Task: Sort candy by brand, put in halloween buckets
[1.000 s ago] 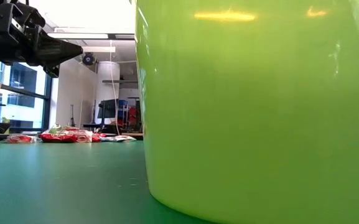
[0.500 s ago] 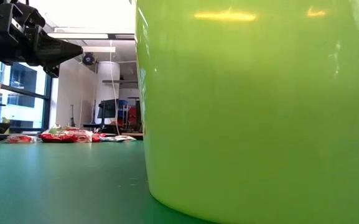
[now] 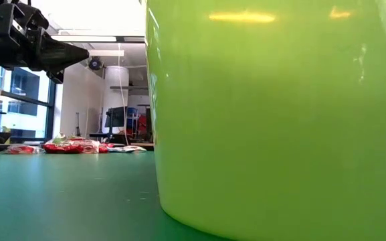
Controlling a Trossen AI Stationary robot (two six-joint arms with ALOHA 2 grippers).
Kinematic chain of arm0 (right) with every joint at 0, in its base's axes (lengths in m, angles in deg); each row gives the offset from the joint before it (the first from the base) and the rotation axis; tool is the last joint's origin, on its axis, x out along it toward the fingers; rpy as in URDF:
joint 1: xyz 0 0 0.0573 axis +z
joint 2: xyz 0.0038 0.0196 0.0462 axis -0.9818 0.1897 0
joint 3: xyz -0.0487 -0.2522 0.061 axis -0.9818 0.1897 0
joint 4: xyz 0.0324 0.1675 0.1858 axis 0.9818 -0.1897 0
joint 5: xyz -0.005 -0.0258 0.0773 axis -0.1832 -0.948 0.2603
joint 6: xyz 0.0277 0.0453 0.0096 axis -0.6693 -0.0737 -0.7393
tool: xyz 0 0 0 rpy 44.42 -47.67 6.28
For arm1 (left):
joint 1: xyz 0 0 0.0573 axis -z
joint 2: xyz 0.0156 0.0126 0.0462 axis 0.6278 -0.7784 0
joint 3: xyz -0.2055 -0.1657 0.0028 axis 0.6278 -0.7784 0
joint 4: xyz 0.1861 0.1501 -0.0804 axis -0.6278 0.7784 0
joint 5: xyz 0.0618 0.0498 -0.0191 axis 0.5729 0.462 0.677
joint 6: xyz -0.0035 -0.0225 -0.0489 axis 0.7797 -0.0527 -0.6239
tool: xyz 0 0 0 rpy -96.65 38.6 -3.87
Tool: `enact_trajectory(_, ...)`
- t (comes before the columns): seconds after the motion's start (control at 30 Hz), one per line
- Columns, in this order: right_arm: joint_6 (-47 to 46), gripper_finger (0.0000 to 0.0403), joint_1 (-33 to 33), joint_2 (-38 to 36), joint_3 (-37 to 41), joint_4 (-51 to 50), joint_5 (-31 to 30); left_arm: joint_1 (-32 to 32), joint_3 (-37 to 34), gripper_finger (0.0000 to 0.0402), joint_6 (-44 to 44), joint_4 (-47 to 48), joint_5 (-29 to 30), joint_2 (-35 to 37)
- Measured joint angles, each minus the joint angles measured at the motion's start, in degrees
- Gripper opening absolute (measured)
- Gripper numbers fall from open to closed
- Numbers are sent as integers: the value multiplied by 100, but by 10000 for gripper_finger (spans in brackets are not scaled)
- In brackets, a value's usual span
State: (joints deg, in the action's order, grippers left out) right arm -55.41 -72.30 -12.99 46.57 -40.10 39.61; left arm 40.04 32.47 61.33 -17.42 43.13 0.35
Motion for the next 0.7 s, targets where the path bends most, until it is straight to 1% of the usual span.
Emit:
enact_trajectory(0.13,-1,0,0,1,1,2,0,-2,-2,14,67,-53,20,0)
enact_trajectory(0.2,-2,0,0,1,1,2,2,-3,0,14,143,-306,193,-3)
enact_trajectory(0.23,0,0,0,0,0,2,0,-3,-1,14,-53,-523,246,-3)
enact_trajectory(0.3,-2,0,0,2,0,2,0,-3,-2,14,-684,-1296,428,-11)
enact_trajectory(0.4,-1,0,0,0,1,1,1,-5,2,14,-1490,-2788,1193,-21)
enact_trajectory(0.47,-1,0,0,0,1,1,2,-5,2,14,-1741,-3674,1769,-18)
enact_trajectory(0.53,-2,0,0,0,0,0,0,-5,2,14,-1797,-4383,2194,-3)
enact_trajectory(0.63,-1,0,0,1,0,1,0,-5,2,14,-1804,-5073,2642,-3)
enact_trajectory(0.7,-1,0,0,1,1,2,1,-9,6,14,-1865,-5263,2937,-1)
